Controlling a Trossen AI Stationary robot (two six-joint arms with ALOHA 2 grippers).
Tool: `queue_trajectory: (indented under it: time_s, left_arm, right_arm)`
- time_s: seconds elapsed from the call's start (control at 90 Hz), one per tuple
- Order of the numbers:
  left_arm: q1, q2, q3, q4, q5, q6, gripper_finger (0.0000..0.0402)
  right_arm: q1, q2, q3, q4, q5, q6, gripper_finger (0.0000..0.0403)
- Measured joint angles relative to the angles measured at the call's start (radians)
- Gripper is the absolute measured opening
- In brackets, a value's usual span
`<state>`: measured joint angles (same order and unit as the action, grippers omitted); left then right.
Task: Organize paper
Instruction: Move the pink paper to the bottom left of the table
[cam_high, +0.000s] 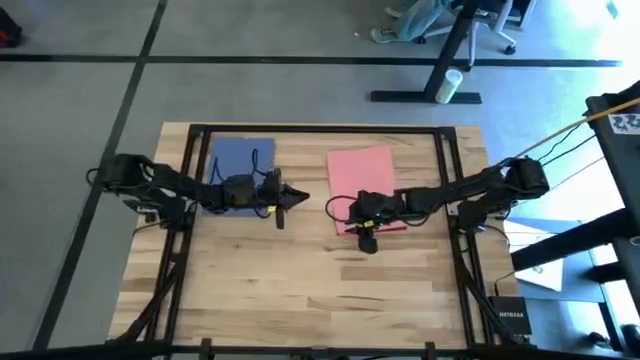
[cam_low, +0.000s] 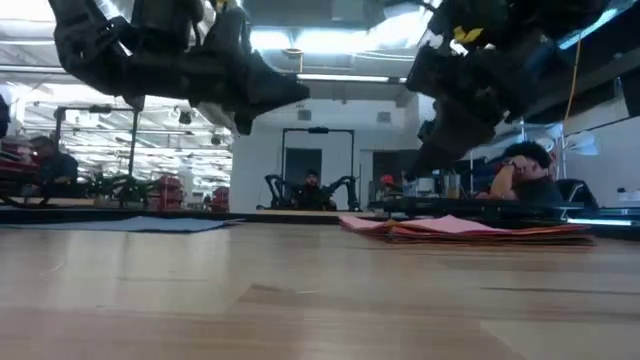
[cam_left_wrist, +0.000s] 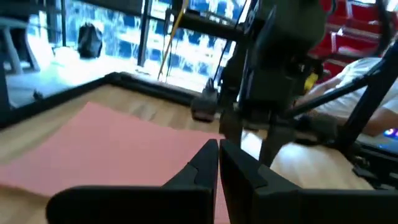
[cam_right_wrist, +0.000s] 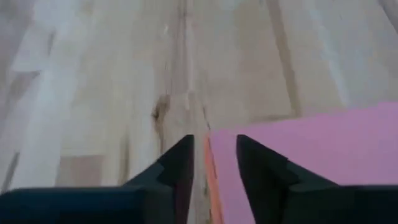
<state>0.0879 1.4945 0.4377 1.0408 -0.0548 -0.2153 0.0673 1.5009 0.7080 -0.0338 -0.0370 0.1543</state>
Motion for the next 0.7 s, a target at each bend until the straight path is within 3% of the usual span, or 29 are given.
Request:
queue_trajectory:
  time_s: [0.2, 0.467, 0.556, 0.7]
  left_arm:
    - [0.0, 0.0, 0.0, 0.0, 0.002, -0.017, 0.0]
    - [0.006, 0.001, 0.048, -0.032, -0.003, -0.035, 0.0003]
    - [0.006, 0.001, 0.072, -0.046, 0.072, -0.078, 0.0023]
    - [0.005, 0.001, 0.103, -0.101, 0.071, -0.169, 0.0081]
  right_arm:
    - [0.007, 0.076, 0.044, -0.021, 0.015, -0.004, 0.0111]
    - [0.007, 0.074, 0.093, -0.044, 0.027, -0.005, 0.0107]
    - [0.007, 0.082, 0.101, -0.046, 0.027, -0.005, 0.0107]
    - [0.007, 0.092, 0.1, -0.061, 0.027, -0.002, 0.0107]
